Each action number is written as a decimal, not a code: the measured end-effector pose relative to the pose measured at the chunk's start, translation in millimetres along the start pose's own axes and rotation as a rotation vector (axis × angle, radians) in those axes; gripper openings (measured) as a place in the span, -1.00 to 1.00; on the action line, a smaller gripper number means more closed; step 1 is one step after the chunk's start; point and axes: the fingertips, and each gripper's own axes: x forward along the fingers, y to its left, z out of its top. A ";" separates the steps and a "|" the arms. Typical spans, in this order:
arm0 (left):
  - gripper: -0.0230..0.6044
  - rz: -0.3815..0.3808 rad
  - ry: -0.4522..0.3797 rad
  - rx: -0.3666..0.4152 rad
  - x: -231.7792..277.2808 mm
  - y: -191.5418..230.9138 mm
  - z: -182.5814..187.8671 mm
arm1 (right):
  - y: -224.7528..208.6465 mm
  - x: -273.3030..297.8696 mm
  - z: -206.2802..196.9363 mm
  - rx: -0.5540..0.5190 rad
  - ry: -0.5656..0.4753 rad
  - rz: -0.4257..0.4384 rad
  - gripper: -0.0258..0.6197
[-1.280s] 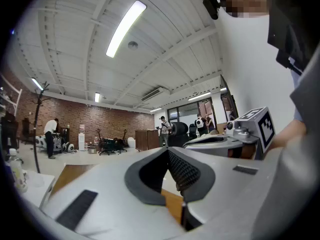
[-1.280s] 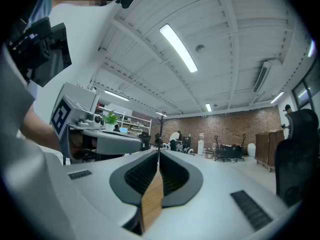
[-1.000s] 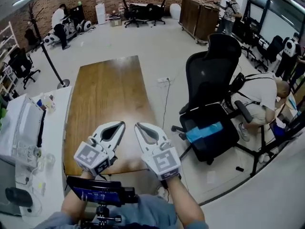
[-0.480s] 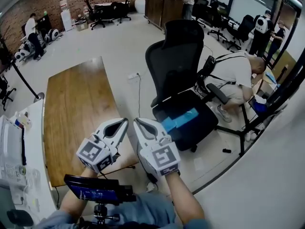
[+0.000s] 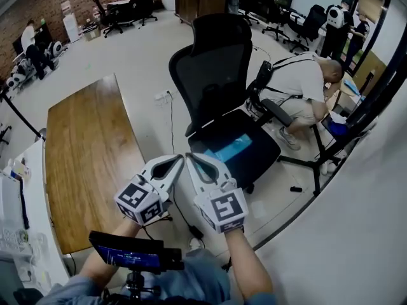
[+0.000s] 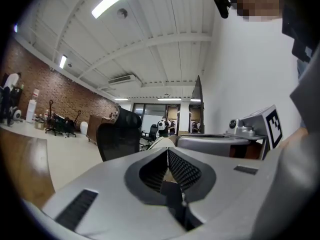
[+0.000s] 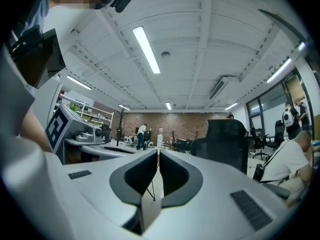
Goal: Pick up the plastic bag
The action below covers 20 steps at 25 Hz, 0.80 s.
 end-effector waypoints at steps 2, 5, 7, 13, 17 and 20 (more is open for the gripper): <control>-0.86 0.000 0.006 -0.042 9.2 0.1 -9.7 | -10.2 -3.3 -8.7 0.008 0.007 -0.018 -0.88; -0.83 0.010 0.016 -0.114 26.1 8.7 -28.8 | -26.8 -2.9 -19.9 0.035 0.012 -0.041 -0.88; -0.79 0.007 0.030 -0.160 37.6 13.1 -45.0 | -35.9 -1.0 -28.7 0.053 0.009 -0.049 -0.88; -0.75 0.017 0.101 -0.265 64.9 23.6 -101.2 | -60.2 7.4 -62.9 0.089 0.043 -0.081 -0.87; -0.66 0.033 0.162 -0.318 82.0 32.4 -140.5 | -78.3 13.2 -86.9 0.104 0.046 -0.097 -0.84; -0.60 0.067 0.196 -0.358 88.9 39.6 -170.1 | -88.6 12.2 -105.0 0.135 0.056 -0.112 -0.83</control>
